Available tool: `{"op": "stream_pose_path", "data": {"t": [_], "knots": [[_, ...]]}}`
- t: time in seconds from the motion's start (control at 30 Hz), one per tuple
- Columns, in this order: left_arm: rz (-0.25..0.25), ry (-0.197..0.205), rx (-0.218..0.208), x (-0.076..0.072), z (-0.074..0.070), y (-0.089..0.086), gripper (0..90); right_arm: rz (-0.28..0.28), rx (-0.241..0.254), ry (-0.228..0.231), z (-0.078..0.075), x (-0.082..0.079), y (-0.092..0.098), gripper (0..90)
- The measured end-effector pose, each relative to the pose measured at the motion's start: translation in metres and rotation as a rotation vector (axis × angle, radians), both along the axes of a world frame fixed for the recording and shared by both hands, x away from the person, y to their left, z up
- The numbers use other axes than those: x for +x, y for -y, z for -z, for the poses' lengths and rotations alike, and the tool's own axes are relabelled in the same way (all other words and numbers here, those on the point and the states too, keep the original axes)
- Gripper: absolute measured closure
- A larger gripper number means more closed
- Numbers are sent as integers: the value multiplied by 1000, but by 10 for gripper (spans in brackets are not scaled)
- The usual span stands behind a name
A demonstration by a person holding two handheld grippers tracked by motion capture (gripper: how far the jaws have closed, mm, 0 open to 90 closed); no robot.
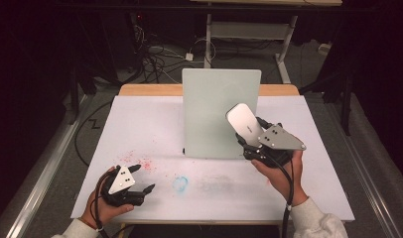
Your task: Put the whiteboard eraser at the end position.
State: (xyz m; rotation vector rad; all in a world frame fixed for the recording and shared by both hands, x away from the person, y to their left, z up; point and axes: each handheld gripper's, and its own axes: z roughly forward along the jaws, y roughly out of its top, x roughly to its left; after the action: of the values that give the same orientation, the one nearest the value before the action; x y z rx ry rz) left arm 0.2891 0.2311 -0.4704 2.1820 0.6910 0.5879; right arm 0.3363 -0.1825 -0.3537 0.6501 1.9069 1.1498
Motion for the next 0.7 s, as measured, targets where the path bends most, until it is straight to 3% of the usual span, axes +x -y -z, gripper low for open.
{"op": "stream_pose_path", "data": {"t": [0.23, 0.7], "knots": [[14, 24, 12, -1, -2, 4, 211, -42, -8, -17, 1, -10, 4, 308], [23, 25, 22, 1, -2, 7, 209, -171, -107, -108, 21, -20, -10, 308]]}}
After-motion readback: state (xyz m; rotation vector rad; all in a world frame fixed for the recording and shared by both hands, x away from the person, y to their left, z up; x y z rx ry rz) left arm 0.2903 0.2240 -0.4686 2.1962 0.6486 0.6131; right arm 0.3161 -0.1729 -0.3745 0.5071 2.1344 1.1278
